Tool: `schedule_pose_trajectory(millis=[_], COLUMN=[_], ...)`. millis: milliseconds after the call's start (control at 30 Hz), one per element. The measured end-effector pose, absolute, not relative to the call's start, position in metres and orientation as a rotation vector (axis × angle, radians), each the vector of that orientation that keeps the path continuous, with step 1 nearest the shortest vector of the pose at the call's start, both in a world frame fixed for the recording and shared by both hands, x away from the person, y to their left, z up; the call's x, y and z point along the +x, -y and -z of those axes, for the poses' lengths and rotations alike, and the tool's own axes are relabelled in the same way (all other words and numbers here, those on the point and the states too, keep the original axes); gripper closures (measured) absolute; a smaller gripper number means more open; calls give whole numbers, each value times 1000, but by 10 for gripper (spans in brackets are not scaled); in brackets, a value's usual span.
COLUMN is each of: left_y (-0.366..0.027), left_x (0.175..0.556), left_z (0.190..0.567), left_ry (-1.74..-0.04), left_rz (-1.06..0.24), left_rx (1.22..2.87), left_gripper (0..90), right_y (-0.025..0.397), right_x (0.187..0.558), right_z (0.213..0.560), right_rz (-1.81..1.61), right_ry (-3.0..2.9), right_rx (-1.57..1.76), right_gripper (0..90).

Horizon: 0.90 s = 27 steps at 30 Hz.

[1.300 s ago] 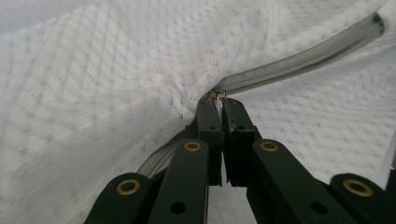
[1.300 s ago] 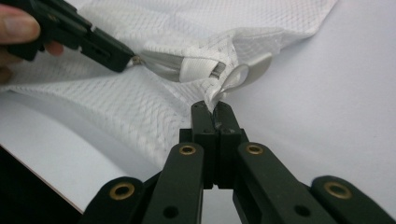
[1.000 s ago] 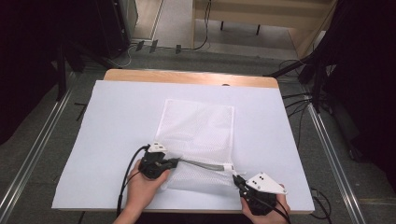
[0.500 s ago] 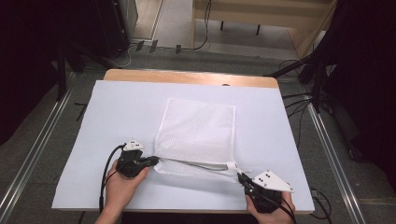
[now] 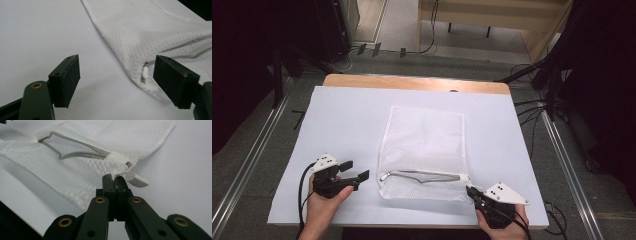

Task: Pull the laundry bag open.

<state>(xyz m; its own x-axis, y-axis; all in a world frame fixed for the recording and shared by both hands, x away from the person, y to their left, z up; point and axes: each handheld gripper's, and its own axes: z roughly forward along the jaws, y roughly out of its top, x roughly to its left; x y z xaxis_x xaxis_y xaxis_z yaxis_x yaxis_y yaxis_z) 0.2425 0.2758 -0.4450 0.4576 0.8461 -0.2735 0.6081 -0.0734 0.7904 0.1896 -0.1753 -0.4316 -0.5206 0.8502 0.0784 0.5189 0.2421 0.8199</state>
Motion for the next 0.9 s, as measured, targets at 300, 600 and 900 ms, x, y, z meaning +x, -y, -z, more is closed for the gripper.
schedule_pose_trajectory(millis=[300,600,900], left_y=[-301,-309,-317], left_x=[231,232,232], left_z=[447,450,452], left_ry=[-1251,-1282,-1282], left_rz=[-350,-374,-403], left_rx=[1714,1710,1705], left_gripper=[144,139,128], right_y=[188,195,216], right_x=[193,192,196], right_z=[434,429,428], right_rz=[-1220,-1251,-1254], right_ry=[-2117,-2078,-1993], right_rx=[1306,1276,1339], right_gripper=[727,335,274])
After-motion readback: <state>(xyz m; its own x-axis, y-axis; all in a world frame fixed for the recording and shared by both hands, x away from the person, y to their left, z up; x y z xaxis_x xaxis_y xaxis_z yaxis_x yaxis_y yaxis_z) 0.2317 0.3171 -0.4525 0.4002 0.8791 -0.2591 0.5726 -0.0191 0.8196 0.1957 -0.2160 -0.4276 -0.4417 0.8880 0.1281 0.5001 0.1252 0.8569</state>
